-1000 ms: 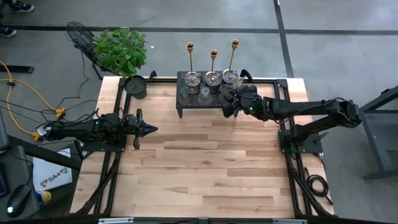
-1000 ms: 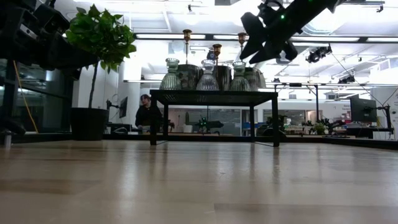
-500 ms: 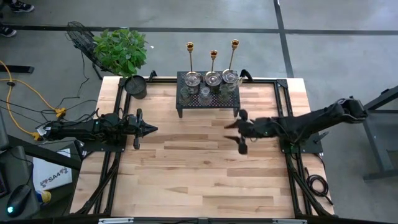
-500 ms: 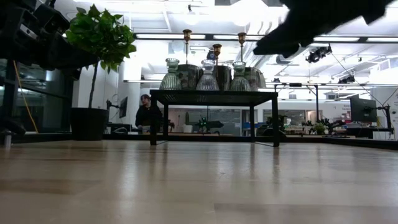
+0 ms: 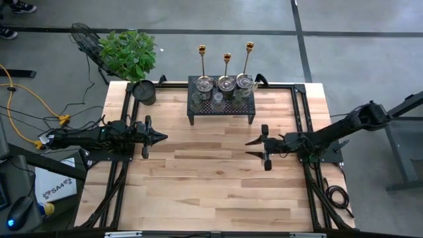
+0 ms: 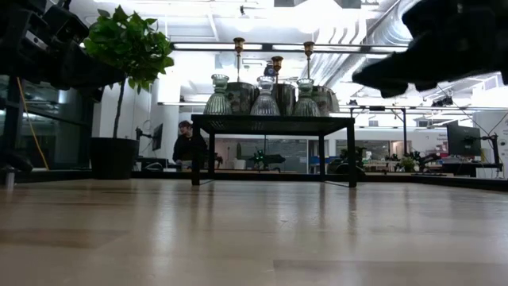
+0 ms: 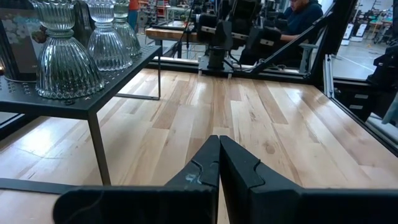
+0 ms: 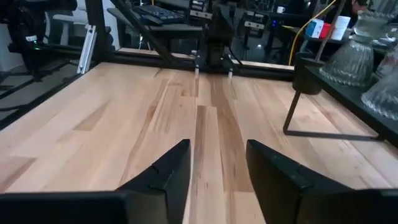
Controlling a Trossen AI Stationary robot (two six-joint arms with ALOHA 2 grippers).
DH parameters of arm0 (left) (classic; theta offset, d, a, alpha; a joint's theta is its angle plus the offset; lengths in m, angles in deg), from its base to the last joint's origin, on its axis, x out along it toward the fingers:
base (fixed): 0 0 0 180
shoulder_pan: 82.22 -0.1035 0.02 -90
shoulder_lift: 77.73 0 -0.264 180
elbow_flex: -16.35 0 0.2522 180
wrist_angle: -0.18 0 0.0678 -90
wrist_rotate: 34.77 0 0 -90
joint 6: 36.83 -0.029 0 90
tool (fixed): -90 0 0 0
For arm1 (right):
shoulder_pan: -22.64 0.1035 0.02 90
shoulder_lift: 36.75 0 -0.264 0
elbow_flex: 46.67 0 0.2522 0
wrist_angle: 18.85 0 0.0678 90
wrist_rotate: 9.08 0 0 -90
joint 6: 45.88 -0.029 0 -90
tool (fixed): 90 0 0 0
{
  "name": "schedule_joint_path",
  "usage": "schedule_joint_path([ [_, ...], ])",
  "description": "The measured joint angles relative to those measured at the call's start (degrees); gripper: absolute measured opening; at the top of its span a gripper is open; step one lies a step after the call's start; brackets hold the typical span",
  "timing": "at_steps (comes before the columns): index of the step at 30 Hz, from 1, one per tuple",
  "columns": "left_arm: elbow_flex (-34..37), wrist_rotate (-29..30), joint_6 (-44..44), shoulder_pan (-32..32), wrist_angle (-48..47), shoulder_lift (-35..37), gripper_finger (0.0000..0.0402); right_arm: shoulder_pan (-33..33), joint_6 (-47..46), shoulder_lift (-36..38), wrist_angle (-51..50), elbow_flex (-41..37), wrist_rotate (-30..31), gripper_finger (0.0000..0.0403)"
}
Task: Pick & Place candle stick holders
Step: Return to Home Position
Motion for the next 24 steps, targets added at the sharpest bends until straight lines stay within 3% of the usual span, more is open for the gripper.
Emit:
schedule_joint_path([
  [5, 0.0, 0.02, -0.01, 0.01, 0.0, -0.02, 0.0, -0.33, -0.02, 0.67, 3.77, -3.17, -0.1, 0.0104],
  [12, 0.0, 0.02, -0.01, 0.02, 0.0, 0.0, 0.0, -2.33, -0.04, 7.58, 2.2, -6.19, 0.0, 0.0035],
  [16, 0.0, 0.02, 0.0, 0.0, 0.0, 0.0, 0.0, -2.38, -0.28, 13.1, -3.39, -6.49, -0.08, 0.0007],
  [24, 0.0, 0.0, 0.0, 0.02, 0.0, 0.0, 0.0, -2.38, -3.28, 27.19, -21.22, -6.49, -1.83, 0.0004],
])
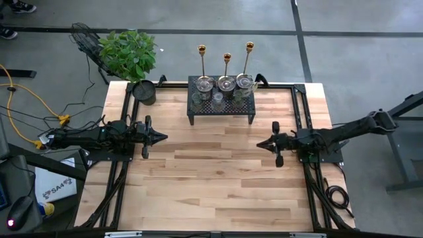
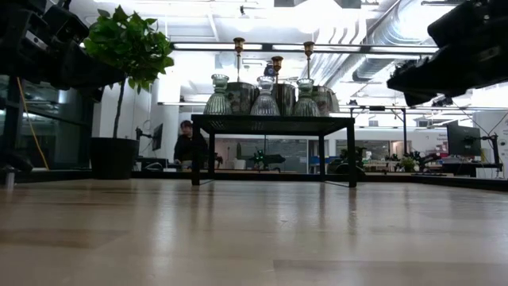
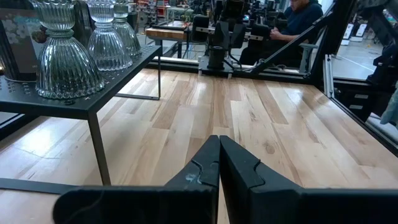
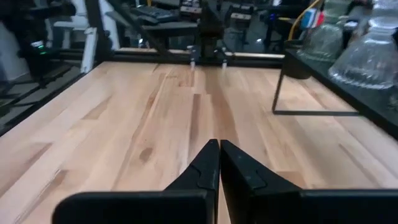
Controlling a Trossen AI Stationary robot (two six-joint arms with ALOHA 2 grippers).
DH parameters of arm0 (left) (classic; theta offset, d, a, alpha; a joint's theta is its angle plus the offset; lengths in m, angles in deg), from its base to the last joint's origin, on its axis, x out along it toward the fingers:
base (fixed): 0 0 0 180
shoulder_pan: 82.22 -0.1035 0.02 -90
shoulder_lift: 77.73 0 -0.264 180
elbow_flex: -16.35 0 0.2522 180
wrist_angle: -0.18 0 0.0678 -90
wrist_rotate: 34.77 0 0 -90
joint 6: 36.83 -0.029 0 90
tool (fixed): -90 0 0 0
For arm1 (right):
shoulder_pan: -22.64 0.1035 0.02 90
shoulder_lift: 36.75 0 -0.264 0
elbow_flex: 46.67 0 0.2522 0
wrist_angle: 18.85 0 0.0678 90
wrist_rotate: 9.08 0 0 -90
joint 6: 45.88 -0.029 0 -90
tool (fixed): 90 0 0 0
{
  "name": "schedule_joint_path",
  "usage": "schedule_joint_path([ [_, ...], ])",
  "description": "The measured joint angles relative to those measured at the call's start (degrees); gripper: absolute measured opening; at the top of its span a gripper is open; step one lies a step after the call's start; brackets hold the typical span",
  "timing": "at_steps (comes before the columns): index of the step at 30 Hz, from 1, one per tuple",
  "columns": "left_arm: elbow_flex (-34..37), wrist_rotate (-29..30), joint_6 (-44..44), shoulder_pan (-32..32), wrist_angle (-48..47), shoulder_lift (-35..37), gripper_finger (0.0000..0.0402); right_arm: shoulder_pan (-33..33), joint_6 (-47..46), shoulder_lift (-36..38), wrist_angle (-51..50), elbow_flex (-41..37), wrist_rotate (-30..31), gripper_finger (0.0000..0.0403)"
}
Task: Pick & Place candle stick holders
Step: Return to Home Position
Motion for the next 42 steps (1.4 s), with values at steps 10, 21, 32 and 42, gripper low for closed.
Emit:
schedule_joint_path([
  [10, 0.0, 0.0, -0.02, -0.02, 0.0, -0.02, 0.0, -0.04, 1.31, 6.13, -5.17, 0.0, -8.26, 0.0004],
  [21, 0.0, 0.0, -0.02, -0.01, 0.0, 0.0, 0.0, -0.37, 6.11, 6.52, -4.73, -1.27, -12.24, 0.0004],
  [32, 0.0, 0.0, -0.01, -0.02, 0.0, 0.0, 0.0, -2.94, 5.2, 11.3, -8.08, -3.28, -11.51, 0.0003],
  [42, 0.0, 0.01, -0.01, 0.0, 0.0, -0.01, 0.0, -4.09, 3.03, 15.39, -17.72, -3.3, -12.8, 0.0002],
])
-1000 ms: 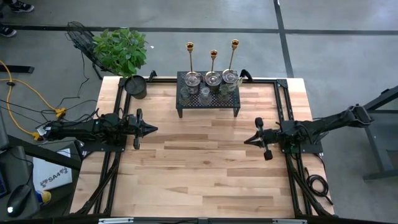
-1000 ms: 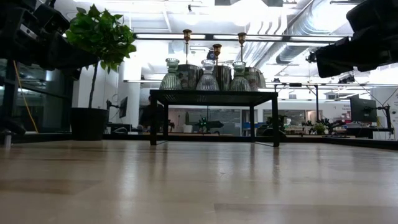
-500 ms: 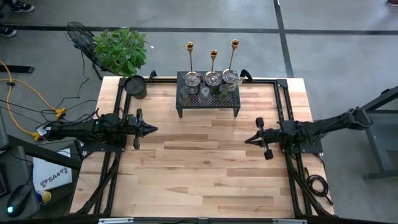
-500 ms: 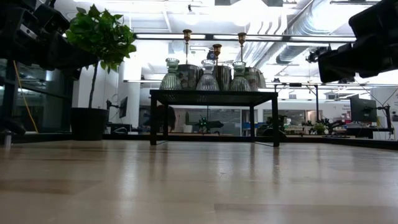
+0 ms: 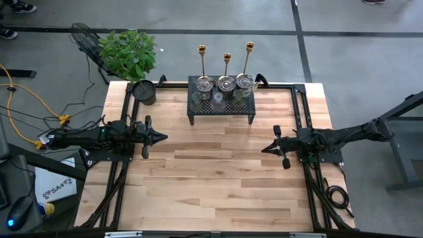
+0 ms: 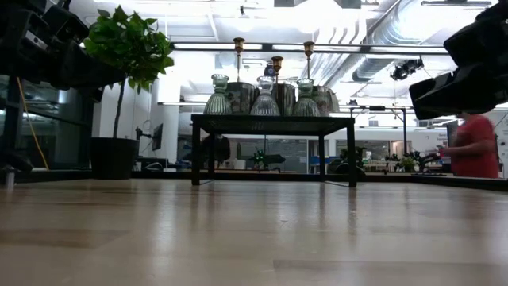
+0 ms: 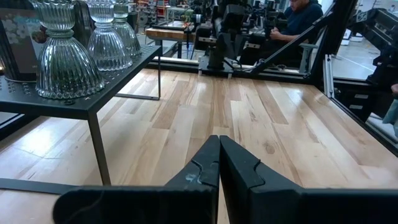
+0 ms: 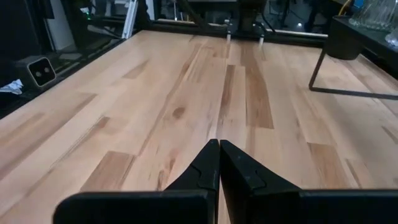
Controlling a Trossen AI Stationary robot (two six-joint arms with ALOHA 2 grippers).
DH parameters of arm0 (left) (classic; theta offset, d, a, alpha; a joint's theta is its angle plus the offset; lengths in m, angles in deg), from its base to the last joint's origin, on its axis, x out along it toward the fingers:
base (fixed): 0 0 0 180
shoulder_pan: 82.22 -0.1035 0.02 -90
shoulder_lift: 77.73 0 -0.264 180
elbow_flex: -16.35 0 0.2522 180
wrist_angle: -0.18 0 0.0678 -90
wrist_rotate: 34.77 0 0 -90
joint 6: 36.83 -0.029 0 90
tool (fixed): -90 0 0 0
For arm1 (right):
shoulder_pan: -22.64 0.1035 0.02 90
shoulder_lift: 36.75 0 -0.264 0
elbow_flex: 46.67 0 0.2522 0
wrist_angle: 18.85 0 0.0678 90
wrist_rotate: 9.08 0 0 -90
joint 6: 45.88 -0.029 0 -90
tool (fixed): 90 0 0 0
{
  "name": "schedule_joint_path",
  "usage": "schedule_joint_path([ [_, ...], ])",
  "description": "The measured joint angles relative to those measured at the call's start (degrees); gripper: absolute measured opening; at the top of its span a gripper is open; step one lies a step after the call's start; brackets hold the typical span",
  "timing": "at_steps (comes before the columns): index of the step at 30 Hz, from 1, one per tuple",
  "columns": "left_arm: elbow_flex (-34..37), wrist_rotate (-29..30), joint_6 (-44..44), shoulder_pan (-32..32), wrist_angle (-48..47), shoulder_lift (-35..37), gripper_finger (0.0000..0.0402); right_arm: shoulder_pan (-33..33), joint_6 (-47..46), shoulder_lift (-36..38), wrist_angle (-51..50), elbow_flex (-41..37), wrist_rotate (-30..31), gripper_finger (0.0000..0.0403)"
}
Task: Pick & Place candle stick holders
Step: Return to Home Position
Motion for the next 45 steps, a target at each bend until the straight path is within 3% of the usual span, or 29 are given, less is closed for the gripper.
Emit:
schedule_joint_path([
  [12, 0.0, -0.01, 0.01, 0.0, 0.0, 0.01, 0.0, 0.0, -1.3, 3.31, -9.36, 2.42, 3.06, 0.0002],
  [19, 0.0, 0.01, -0.01, -0.01, 0.0, 0.0, 0.0, 0.0, -1.28, 3.26, -7.66, 2.36, 5.83, 0.0003],
  [45, 0.02, 1.41, -0.01, 2.25, -0.94, -3.53, 0.0, 0.02, -1.3, 3.26, -6.15, 2.34, 5.64, 0.0004],
])
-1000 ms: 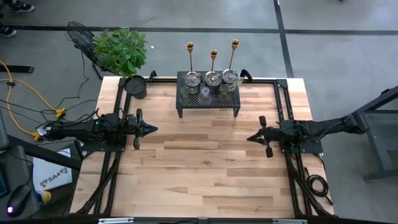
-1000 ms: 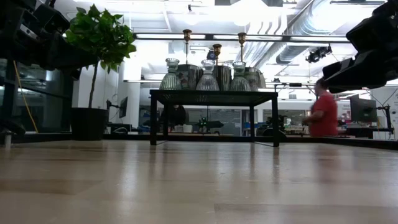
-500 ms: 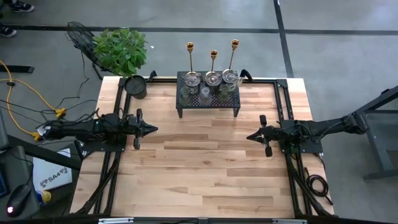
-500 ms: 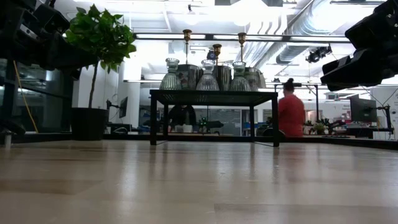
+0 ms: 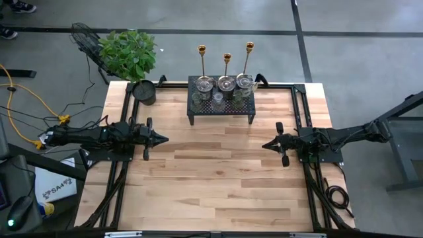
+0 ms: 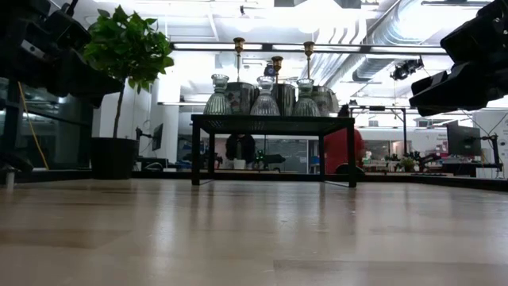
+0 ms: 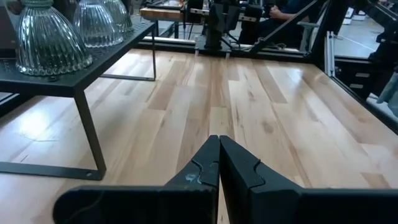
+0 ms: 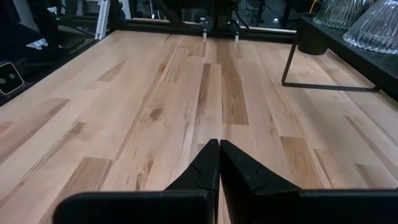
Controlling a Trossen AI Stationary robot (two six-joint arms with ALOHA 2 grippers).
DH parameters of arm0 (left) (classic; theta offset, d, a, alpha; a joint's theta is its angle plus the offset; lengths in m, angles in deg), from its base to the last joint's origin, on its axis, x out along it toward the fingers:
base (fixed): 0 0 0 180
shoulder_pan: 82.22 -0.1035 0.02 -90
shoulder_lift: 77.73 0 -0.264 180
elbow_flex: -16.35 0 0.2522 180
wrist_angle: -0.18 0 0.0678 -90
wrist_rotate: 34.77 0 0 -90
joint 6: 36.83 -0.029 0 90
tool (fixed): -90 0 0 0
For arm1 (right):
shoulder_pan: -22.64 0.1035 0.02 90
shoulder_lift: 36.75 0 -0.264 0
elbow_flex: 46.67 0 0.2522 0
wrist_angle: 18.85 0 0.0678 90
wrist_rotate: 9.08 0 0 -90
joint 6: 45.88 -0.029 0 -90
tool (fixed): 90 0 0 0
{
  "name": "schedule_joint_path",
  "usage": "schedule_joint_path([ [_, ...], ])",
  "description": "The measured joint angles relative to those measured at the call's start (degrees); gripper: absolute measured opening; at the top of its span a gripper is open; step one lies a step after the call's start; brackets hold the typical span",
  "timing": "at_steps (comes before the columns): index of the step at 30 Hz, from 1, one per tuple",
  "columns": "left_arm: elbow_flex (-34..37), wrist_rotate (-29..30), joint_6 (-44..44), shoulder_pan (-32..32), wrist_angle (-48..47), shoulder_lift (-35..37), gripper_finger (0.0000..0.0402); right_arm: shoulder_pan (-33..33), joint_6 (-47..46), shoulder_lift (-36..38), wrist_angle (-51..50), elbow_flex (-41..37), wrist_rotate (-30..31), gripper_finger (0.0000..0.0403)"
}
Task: Pick & Place candle stick holders
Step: Return to Home Position
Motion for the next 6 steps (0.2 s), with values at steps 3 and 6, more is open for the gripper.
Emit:
schedule_joint_path([
  [3, 0.0, 0.02, 0.01, 0.0, 0.02, 0.0, 0.0, 0.0, 0.0, 0.0, 0.0, 0.0, 0.0, 0.0003],
  [6, 0.0, 0.02, 0.02, 0.0, 0.02, 0.0, 0.0, 0.0, 0.0, 0.0, 0.0, 0.0, 0.0, 0.0004],
])
